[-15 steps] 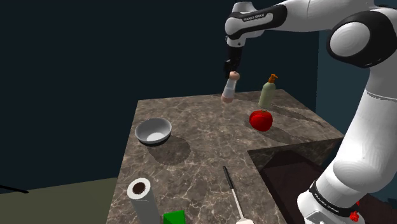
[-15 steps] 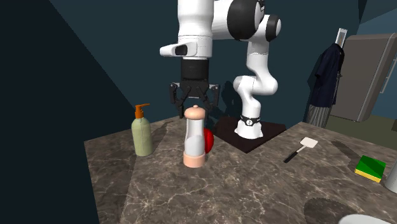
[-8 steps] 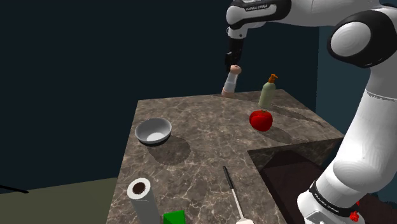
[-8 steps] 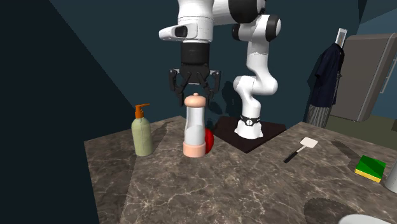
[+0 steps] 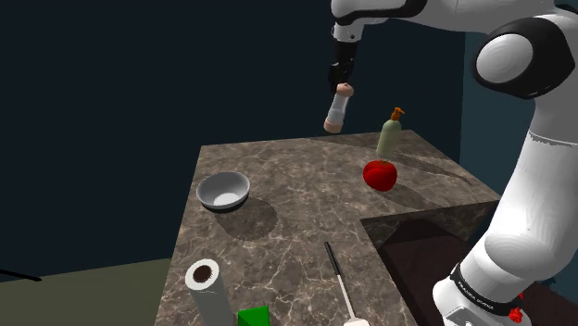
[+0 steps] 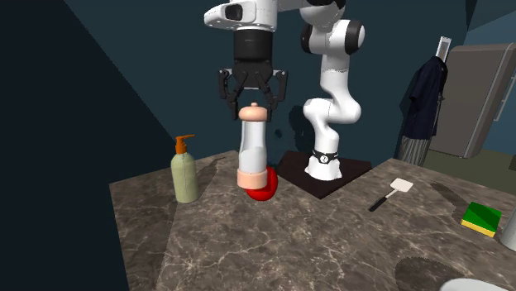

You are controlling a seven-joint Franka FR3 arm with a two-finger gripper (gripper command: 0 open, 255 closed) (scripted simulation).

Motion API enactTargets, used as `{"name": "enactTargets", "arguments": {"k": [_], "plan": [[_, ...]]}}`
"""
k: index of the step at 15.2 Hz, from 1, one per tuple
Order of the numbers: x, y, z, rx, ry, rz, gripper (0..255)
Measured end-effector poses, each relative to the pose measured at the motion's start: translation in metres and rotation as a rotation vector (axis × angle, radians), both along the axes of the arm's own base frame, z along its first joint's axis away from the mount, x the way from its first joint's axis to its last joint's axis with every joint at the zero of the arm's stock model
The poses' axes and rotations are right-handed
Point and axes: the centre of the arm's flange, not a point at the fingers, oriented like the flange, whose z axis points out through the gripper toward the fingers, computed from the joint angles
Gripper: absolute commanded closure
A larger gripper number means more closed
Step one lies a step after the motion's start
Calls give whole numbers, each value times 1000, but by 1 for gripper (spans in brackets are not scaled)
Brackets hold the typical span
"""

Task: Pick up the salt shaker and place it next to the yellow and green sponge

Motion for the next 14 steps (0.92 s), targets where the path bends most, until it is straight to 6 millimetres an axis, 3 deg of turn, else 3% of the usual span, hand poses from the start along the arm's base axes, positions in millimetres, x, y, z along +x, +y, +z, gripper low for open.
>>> {"name": "enactTargets", "arguments": {"k": [12,14], "plan": [[0,1,62,0,0,0,255],[-10,11,66,0,0,0,255]]}}
